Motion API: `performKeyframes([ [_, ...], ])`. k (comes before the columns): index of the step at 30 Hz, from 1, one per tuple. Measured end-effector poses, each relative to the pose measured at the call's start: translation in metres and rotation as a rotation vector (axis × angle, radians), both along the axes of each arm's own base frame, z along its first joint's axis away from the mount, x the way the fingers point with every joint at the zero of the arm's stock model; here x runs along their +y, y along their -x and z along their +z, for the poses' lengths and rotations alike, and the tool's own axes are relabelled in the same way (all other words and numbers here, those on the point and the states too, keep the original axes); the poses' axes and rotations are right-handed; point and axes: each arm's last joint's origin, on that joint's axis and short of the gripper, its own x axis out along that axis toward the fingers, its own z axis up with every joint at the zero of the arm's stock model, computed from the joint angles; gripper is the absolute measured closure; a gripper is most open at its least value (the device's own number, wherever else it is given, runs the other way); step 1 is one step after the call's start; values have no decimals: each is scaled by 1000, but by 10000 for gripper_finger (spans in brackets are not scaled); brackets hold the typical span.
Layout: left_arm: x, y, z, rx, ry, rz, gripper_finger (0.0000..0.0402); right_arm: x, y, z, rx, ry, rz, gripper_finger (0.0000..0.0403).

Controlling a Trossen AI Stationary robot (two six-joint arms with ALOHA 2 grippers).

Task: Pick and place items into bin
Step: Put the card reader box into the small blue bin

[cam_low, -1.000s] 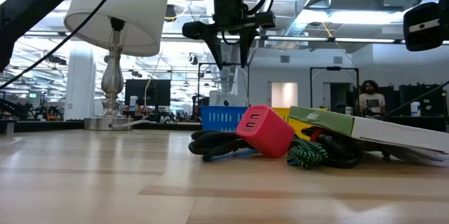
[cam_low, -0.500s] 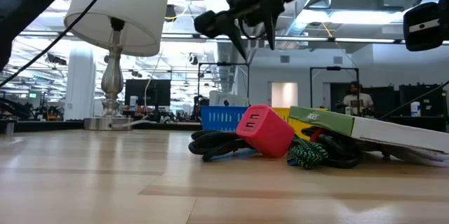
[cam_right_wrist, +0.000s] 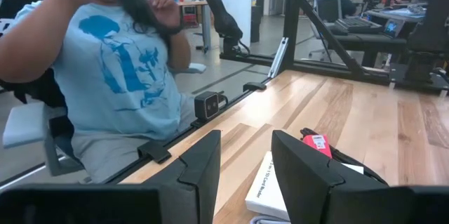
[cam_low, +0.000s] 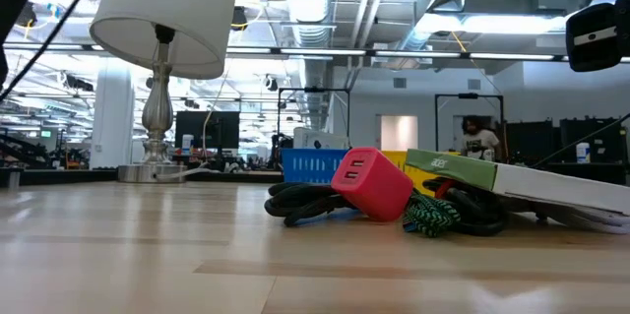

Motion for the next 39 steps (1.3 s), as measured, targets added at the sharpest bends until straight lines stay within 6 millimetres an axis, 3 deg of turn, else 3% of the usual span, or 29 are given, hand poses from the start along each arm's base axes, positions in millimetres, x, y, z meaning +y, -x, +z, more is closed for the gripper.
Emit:
performKeyframes([
  [9,-61,51,30,-165,-163,105,189,0,0,0,0,0,0,278],
  [17,-88,88,34,-116,-149,73,189,0,0,0,0,0,0,278],
  [24,-102,90,30,58,-6,-184,189,0,0,0,0,0,0,278],
  [30,-101,77,33,-38,181,-122,189,0,0,0,0,0,0,278],
  [39,-95,60,35,-122,197,-128,189,0,0,0,0,0,0,278],
])
